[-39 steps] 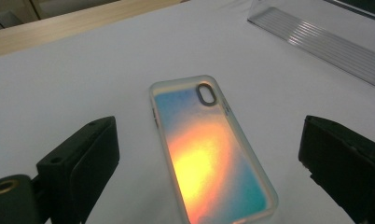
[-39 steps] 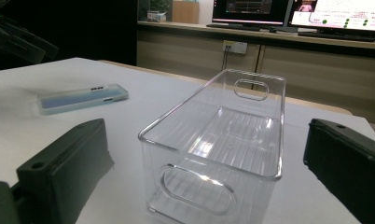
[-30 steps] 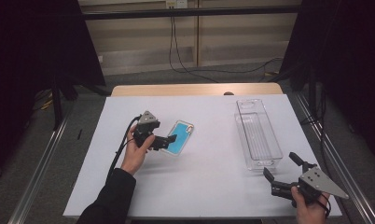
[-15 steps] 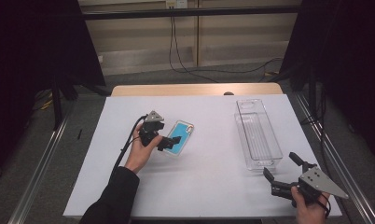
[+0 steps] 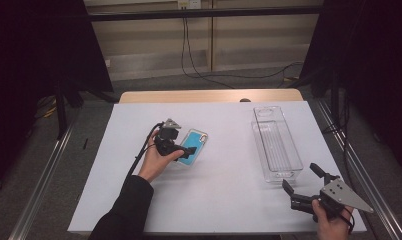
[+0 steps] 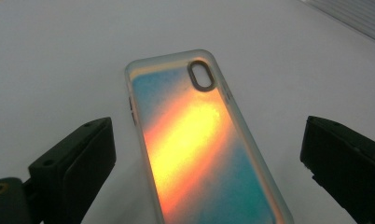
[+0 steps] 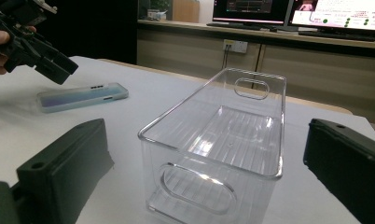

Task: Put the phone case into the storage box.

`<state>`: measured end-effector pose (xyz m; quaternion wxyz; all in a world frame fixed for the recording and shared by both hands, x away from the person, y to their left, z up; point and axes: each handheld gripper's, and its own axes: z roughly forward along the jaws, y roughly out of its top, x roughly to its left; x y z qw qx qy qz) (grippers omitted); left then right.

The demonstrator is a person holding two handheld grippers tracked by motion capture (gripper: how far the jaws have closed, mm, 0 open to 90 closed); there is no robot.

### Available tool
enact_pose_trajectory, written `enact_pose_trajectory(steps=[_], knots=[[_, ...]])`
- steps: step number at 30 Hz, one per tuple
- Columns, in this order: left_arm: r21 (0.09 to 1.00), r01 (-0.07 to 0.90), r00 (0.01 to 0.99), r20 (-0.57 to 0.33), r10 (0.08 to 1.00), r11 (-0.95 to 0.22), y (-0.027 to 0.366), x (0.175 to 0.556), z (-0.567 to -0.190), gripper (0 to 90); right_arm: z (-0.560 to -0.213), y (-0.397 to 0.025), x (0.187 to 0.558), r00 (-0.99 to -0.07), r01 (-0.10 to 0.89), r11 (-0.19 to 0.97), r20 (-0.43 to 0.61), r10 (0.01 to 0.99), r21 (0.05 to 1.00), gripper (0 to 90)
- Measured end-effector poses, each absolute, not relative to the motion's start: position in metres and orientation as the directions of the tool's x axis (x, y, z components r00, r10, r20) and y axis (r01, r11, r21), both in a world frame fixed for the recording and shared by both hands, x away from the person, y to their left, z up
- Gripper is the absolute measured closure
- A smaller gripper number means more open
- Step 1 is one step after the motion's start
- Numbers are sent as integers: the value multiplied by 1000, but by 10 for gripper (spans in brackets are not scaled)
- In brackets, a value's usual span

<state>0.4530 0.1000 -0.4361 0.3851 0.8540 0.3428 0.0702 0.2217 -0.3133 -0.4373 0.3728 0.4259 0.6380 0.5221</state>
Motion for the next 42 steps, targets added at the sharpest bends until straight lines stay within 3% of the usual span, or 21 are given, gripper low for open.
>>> enact_pose_trajectory(steps=[7,27,33,42], knots=[[637,582,739,-156,655,-505,91,462,-442,34,-437,-314,222,-359,154,94,-33,933,984,0],[503,606,746,-93,659,-616,66,469,-449,74,-438,-314,222,-362,156,93,-30,932,983,0],[497,622,734,-101,672,-605,66,471,-450,88,-438,-314,222,-363,156,93,-31,931,983,0],[460,604,747,-43,663,-651,58,471,-451,77,-438,-313,222,-365,156,94,-31,931,983,0]])
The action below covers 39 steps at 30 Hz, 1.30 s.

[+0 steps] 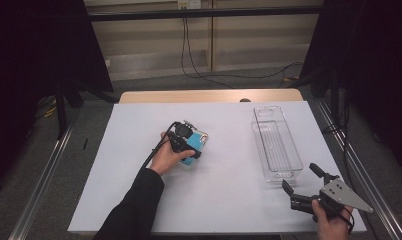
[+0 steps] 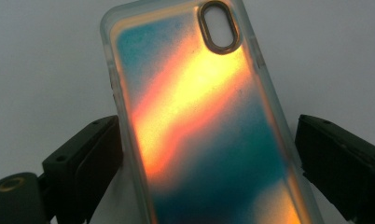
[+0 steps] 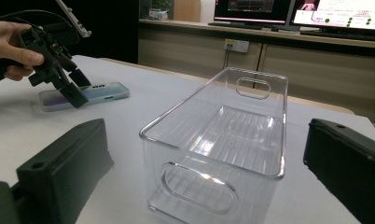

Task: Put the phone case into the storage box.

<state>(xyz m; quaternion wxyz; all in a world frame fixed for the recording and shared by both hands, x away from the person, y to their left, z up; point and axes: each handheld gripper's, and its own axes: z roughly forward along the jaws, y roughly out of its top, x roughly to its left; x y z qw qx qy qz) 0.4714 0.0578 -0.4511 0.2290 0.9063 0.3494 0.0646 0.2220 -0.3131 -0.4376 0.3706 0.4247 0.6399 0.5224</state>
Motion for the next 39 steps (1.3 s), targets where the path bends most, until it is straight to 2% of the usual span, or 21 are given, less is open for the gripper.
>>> enact_pose_trajectory(steps=[15,21,26,39], knots=[[471,602,748,-49,662,-645,60,470,-454,59,-437,-313,222,-367,156,101,-38,930,983,0],[464,605,746,-47,664,-647,59,470,-452,86,-438,-313,222,-366,157,100,-36,930,983,0],[472,601,746,-42,664,-645,59,467,-450,143,-438,-313,222,-367,157,101,-36,930,982,0],[479,603,744,-50,666,-638,60,466,-449,167,-438,-313,222,-364,155,96,-34,931,983,0]])
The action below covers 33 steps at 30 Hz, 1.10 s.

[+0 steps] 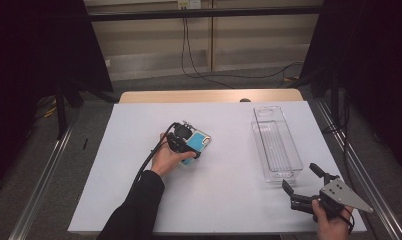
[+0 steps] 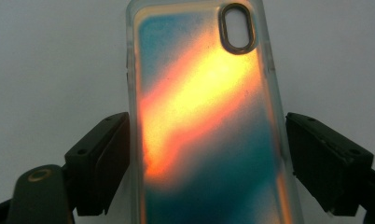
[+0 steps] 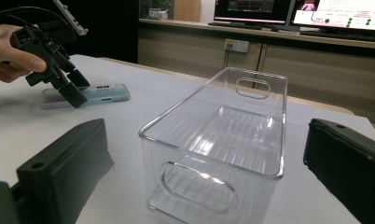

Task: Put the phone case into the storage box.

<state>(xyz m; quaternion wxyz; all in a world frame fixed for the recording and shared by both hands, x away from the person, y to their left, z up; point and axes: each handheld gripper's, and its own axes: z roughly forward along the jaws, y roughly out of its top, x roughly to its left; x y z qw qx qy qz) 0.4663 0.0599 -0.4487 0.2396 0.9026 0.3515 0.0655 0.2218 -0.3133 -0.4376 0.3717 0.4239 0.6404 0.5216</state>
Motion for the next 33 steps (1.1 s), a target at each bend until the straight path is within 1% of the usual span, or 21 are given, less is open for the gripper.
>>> enact_pose_trajectory(steps=[8,16,21,23,25,26,29,33], knots=[[482,601,744,-48,666,-637,61,465,-448,170,-438,-314,222,-364,156,98,-36,931,983,0],[488,571,767,-31,641,-660,62,461,-447,170,-438,-314,222,-364,154,96,-34,931,983,0],[513,594,750,-73,658,-620,65,462,-444,170,-438,-314,222,-363,154,95,-34,931,983,0],[514,587,753,-61,655,-626,66,461,-442,170,-438,-314,222,-363,154,96,-34,931,983,0],[525,591,750,-80,656,-612,68,460,-440,170,-438,-313,222,-363,154,95,-34,931,983,0],[531,581,754,-66,654,-617,69,459,-438,170,-438,-314,222,-363,154,95,-33,931,983,0],[548,574,757,-74,649,-608,71,458,-436,169,-438,-314,222,-363,154,95,-33,931,984,0],[587,570,750,-86,656,-575,77,453,-430,170,-438,-314,222,-363,154,94,-33,931,984,0]])
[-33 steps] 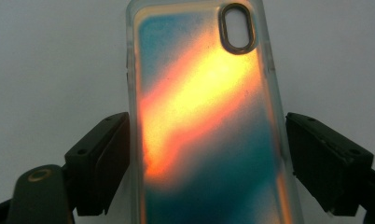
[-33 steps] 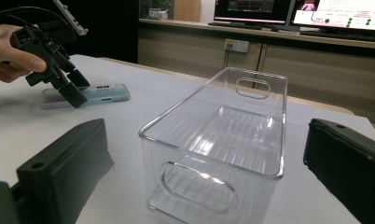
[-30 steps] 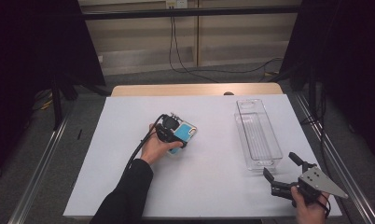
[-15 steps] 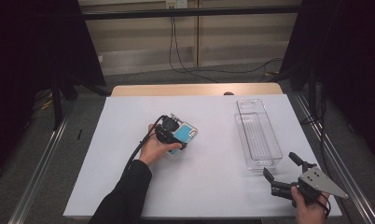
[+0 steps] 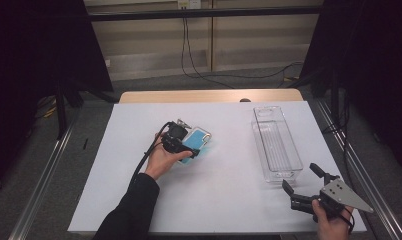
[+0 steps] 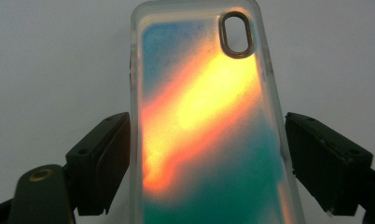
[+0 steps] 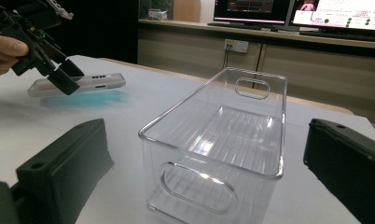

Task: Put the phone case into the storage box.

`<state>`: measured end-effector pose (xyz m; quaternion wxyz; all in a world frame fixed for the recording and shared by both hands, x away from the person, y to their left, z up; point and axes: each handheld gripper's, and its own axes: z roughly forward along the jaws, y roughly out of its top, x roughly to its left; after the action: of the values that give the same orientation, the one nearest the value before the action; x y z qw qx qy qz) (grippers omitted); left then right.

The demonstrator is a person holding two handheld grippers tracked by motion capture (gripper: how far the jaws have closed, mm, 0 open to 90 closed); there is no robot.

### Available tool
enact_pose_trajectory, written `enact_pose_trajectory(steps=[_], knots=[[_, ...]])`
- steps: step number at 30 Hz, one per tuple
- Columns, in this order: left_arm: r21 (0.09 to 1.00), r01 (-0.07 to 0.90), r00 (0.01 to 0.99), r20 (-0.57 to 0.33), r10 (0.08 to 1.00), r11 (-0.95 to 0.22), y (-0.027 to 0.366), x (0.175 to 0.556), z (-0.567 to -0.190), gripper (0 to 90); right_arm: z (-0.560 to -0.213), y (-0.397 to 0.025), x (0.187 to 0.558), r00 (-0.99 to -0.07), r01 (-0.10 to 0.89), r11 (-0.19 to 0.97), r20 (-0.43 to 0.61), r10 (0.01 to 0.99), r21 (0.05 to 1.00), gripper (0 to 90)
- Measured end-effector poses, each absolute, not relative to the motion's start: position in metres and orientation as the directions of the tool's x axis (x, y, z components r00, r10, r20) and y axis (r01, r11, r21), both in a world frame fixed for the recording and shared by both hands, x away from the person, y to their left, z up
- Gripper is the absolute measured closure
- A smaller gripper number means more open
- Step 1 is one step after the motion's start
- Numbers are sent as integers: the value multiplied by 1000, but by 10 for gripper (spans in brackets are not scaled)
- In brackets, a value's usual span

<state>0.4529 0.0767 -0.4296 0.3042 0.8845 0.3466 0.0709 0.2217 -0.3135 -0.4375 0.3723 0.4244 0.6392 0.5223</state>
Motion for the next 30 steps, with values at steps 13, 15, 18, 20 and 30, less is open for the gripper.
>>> enact_pose_trajectory(steps=[13,15,18,20,30], knots=[[667,544,737,-90,670,-509,93,440,-417,169,-438,-314,222,-364,156,98,-35,931,983,0],[682,532,735,-78,673,-502,94,437,-415,169,-438,-314,221,-359,157,100,-38,932,983,0],[705,514,734,-68,676,-488,97,433,-411,169,-438,-314,221,-347,154,83,-25,937,984,0],[722,503,732,-64,678,-475,98,430,-409,169,-438,-314,221,-346,154,82,-24,938,985,0],[778,448,730,-34,683,-441,108,414,-398,170,-437,-313,220,-354,154,64,-5,935,986,0]])
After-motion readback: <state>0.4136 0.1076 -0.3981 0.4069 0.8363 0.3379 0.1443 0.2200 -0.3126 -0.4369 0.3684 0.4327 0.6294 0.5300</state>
